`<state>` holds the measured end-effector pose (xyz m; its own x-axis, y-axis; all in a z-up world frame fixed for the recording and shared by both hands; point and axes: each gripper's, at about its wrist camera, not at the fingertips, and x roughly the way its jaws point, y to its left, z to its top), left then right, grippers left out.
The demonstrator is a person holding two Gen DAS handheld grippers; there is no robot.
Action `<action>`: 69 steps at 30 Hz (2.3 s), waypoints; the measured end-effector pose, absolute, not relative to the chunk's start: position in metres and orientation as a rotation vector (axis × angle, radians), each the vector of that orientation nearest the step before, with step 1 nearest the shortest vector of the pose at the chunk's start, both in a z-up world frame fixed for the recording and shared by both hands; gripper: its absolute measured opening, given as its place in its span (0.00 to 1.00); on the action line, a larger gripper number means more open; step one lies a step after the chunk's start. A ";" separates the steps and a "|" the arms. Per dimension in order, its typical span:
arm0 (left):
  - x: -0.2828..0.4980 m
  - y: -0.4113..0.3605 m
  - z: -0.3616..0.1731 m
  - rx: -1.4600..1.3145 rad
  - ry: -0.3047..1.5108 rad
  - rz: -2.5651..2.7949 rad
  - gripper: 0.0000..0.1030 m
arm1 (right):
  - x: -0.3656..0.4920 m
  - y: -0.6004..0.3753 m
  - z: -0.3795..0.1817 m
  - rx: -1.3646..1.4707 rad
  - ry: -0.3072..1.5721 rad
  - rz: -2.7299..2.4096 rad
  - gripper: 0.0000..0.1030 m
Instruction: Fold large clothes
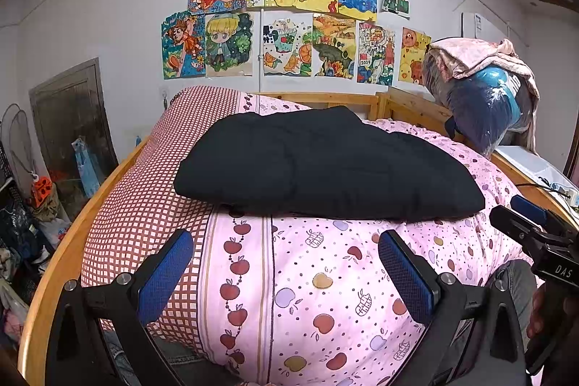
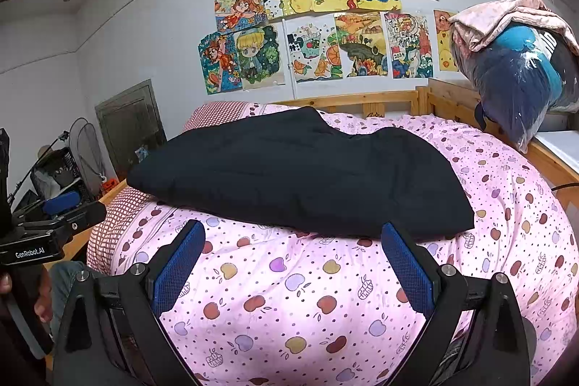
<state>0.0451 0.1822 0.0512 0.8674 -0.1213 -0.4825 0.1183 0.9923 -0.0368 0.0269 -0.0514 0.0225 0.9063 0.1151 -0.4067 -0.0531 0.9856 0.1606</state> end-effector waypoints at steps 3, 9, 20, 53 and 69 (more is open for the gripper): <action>0.045 0.182 0.051 -0.006 0.506 -0.126 1.00 | 0.027 -0.052 0.023 0.147 0.427 0.087 0.93; 0.045 0.182 0.052 -0.005 0.507 -0.126 1.00 | 0.027 -0.052 0.023 0.148 0.428 0.087 0.93; 0.046 0.183 0.051 -0.005 0.507 -0.126 1.00 | 0.027 -0.052 0.021 0.148 0.428 0.087 0.93; 0.050 0.186 0.032 -0.049 0.563 -0.147 1.00 | 0.026 -0.052 0.020 0.152 0.430 0.086 0.93; 0.049 0.187 0.033 -0.044 0.574 -0.134 1.00 | 0.027 -0.051 0.018 0.153 0.432 0.085 0.93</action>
